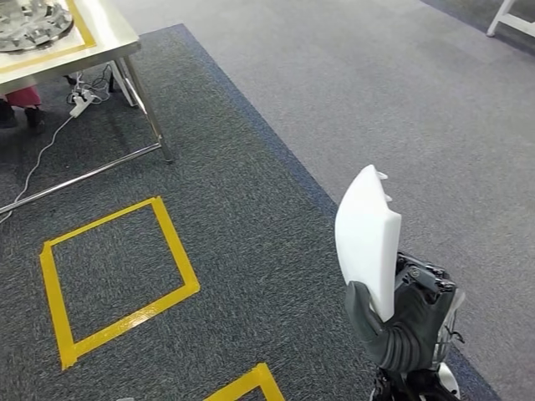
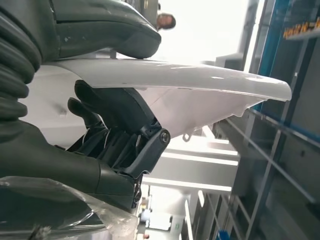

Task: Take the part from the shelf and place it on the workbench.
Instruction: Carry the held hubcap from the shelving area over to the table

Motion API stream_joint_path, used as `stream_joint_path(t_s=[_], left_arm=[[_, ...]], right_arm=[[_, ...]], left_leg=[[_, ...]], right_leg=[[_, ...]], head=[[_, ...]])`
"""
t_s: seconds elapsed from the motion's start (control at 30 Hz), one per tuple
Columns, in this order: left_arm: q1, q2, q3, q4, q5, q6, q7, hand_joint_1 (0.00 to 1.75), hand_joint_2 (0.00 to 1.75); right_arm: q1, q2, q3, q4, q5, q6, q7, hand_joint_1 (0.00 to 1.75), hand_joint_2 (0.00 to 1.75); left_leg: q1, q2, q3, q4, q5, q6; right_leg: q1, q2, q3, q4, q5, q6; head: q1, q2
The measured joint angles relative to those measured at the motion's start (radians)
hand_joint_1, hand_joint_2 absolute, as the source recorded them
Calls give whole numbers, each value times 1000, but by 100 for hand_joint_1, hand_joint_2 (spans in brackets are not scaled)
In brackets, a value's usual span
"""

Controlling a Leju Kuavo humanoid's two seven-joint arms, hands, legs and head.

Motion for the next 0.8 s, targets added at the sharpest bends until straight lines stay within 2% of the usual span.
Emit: stream_joint_path(t_s=[0.03, 0.07, 0.13, 0.17, 0.2, 0.23, 0.27, 0.3, 0.33, 0.37, 0.4, 0.43, 0.5, 0.53, 0.57, 0.63, 0.67, 0.7, 0.73, 0.77, 0.8], left_arm=[[2, -1, 0, 0, 0, 0, 0, 0, 175], [2, -1, 0, 0, 0, 0, 0, 0, 175], [-1, -2, -1, 0, 0, 0, 0, 0, 175], [-3, -2, -1, 0, 0, 1, 0, 0, 175], [-4, -3, -1, 0, 0, 1, 0, 0, 175], [-4, -3, -1, 0, 0, 2, 0, 0, 175], [-3, -5, -2, 0, 0, 2, 0, 0, 175], [-3, -6, -3, 0, 0, 3, 0, 0, 175], [-3, -7, -4, 0, 0, 3, 0, 0, 175], [-4, -7, -5, 0, 0, 3, 0, 0, 175], [-6, -7, -6, 0, 0, 3, 0, 0, 175], [-6, -7, -7, 0, 0, 4, 1, 0, 175], [-4, -5, -7, 0, 0, 4, 1, 0, 175], [-2, -4, -8, 0, 0, 4, 1, 0, 175], [-1, -4, -8, -1, -1, 5, 1, 0, 175], [-3, -5, -9, -1, -1, 5, 1, 0, 175], [-5, -6, -9, -1, -2, 5, 1, 0, 175], [-5, -6, -9, -1, -1, 5, 1, 0, 175], [-5, -6, -9, -1, -1, 5, 0, 0, 175], [-3, -6, -9, -1, -1, 5, 0, 0, 175], [-2, -6, -9, -1, -1, 5, 0, 0, 175]], right_arm=[[-1, 0, 0, 0, 0, 1, 0, 175, 175], [-1, 0, -1, -1, 0, 2, -1, 175, 175], [2, 0, -2, 0, 0, 2, 0, 175, 175], [5, 0, -3, 0, 0, 2, 0, 175, 175], [8, 0, -4, 0, -1, 2, 0, 175, 175], [11, 0, -5, 0, -1, 2, 0, 175, 175], [13, 0, -6, 0, -2, 2, -1, 175, 175], [15, 0, -8, 0, -2, 2, -1, 175, 175], [16, 0, -10, 0, -3, 2, -1, 175, 175], [17, 0, -12, 0, -4, 3, -1, 175, 175], [18, 0, -14, -1, -5, 5, -1, 175, 175], [18, 0, -15, -1, -6, 6, -1, 175, 175], [18, 0, -17, -1, -7, 8, -1, 175, 175], [17, 0, -18, -1, -7, 9, -1, 175, 175], [17, 0, -19, -2, -7, 11, -1, 175, 175], [21, 0, -22, -3, -7, 15, -2, 175, 175], [23, 0, -23, -3, -8, 17, -4, 175, 175], [24, 0, -23, -3, -8, 17, -4, 175, 175], [24, 0, -24, -3, -8, 18, -5, 175, 175], [24, 0, -24, -3, -8, 18, -6, 175, 175], [23, 0, -24, -3, -8, 18, -6, 175, 175]], left_leg=[[4, -12, 5, -7, 3, 4], [9, -24, 9, -14, 6, 8], [15, -49, 13, -20, 9, 14], [16, -62, 13, -20, 9, 15], [16, -77, 13, -19, 9, 15], [16, -91, 14, -19, 9, 14], [17, -106, 15, -18, 8, 13], [19, -121, 17, -16, 6, 11], [21, -135, 17, -14, 4, 7], [22, -148, 15, -8, 1, 2], [22, -161, 10, -4, 0, -4], [23, -171, 5, -1, 1, -11], [26, -192, -2, -2, 5, -22], [25, -183, -5, 4, 2, -27], [23, -161, -14, 24, -11, -32], [21, -98, -60, 125, -64, -40], [23, -79, -94, 194, -95, -43], [25, -71, -123, 252, -114, -45], [26, -67, -137, 281, -117, -46], [26, -65, -133, 273, -100, -44], [25, -59, -108, 225, -68, -41]], right_leg=[[-1, 15, 0, 7, -9, 5], [-3, 43, -8, 31, -25, 9], [-6, 108, -61, 141, -79, 15], [-7, 122, -98, 209, -105, 18], [-8, 127, -130, 260, -116, 20], [-8, 128, -148, 279, -108, 22], [-9, 130, -146, 256, -79, 23], [-11, 137, -125, 196, -35, 24], [-14, 158, -98, 128, 2, 24], [-17, 182, -72, 67, 26, 24], [-20, 201, -54, 29, 37, 21], [-20, 212, -47, 17, 35, 16], [-18, 193, -42, 14, 37, 2], [-19, 181, -39, 12, 38, -5], [-21, 166, -36, 9, 38, -12], [-20, 136, -31, 7, 35, -22], [-18, 120, -30, 7, 33, -25], [-16, 104, -29, 7, 31, -26], [-15, 90, -28, 7, 29, -27], [-14, 76, -25, 7, 27, -27], [-13, 64, -21, 7, 24, -26]], head=[[1, 0], [3, 0], [8, 0], [9, 0], [10, 0], [9, 0], [9, 0], [9, 0], [9, 0], [10, 0], [10, 0], [9, 0], [9, 0], [8, 0], [4, 0], [-3, 0], [-5, 0], [-5, 0], [-5, 0], [-5, 0], [-5, 0]])
